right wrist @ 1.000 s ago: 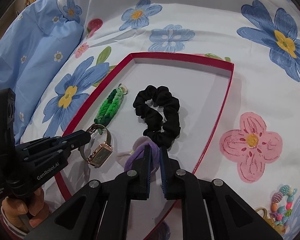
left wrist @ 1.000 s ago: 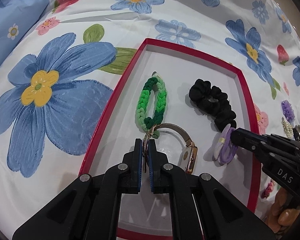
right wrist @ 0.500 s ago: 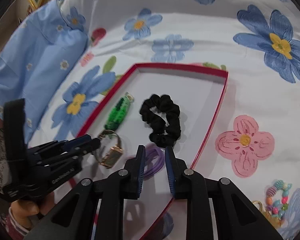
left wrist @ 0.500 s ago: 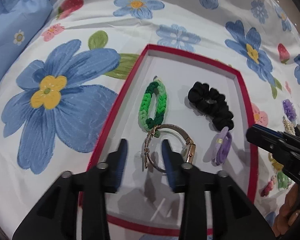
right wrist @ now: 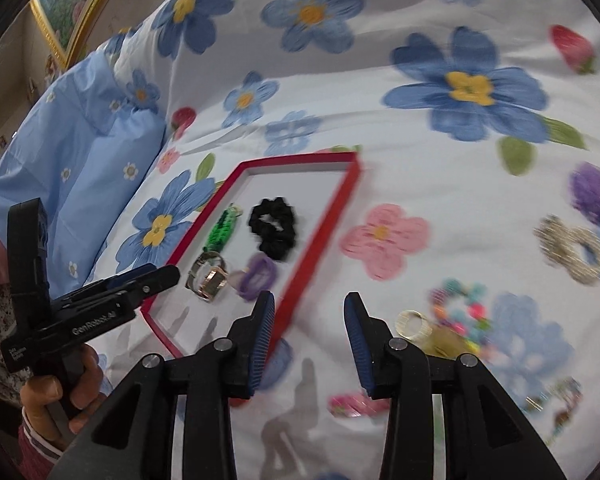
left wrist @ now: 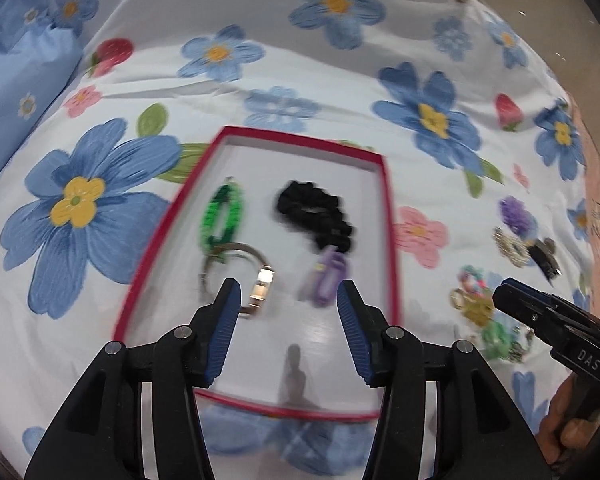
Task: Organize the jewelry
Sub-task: 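Move both open tools back over the remaining jewelry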
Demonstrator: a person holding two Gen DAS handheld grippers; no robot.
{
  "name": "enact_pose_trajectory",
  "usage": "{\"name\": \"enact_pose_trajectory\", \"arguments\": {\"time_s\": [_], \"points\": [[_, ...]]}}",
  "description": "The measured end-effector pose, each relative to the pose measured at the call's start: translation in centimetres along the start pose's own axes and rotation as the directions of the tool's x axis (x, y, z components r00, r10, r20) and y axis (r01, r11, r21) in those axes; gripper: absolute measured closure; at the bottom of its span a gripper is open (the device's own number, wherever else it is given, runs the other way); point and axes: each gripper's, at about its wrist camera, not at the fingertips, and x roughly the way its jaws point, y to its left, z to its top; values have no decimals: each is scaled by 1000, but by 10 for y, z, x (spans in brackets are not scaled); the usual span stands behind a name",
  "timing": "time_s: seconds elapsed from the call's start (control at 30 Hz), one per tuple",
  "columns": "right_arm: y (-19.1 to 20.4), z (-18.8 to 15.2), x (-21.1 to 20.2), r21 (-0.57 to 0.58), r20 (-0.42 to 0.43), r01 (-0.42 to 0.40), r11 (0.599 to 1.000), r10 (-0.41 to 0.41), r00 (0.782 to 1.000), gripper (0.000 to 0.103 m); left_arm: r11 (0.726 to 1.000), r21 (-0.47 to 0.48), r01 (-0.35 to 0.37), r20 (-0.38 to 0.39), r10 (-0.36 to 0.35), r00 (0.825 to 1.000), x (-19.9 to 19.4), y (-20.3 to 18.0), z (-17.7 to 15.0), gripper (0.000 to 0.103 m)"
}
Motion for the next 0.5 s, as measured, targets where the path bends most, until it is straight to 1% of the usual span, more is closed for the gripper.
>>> {"name": "enact_pose_trajectory", "arguments": {"time_s": [0.13,0.27,0.5], "points": [[-27,-16,-31,52,32,43,998,-45,998,64,998,52,40,0,-40,999,-7,-30,-6,53],[-54,-32,-53,111,45,77,991,-82,996,64,994,81,80,-18,-78,997,-6,-54,-12,53],[-93,-57,-86,191,65,132,973,-147,987,64,984,140,115,-50,-109,993,-3,-91,-26,53]]}}
